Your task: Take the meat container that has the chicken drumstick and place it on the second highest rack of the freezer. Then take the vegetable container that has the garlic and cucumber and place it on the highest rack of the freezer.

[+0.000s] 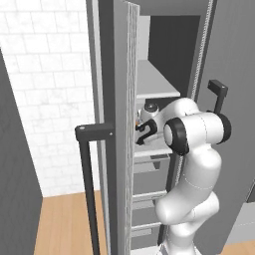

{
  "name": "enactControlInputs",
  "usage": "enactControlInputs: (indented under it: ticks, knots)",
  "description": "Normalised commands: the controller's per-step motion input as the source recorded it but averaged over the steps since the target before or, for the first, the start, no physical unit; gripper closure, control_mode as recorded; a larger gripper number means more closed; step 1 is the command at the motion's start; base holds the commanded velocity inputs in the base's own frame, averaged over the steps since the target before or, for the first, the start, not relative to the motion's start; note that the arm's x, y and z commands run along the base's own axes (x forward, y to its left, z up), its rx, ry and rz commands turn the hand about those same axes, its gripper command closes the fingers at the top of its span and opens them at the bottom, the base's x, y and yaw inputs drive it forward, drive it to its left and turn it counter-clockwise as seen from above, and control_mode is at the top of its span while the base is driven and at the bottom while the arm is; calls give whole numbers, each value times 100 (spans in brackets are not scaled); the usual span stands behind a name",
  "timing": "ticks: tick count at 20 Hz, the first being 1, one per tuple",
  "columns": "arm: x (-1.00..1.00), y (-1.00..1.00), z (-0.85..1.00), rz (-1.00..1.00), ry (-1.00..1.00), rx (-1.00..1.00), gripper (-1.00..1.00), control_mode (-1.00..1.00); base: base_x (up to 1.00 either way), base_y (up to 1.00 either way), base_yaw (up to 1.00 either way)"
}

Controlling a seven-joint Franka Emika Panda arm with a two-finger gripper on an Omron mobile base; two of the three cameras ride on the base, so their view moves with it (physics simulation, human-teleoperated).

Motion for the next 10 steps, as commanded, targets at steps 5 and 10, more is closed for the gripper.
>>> enactControlInputs:
  ticks: [5,10]
  knots:
    - [-9,0,0,0,0,0,-100,-100,0,0,0]
    - [-54,0,40,0,-7,0,-100,-100,0,0,0]
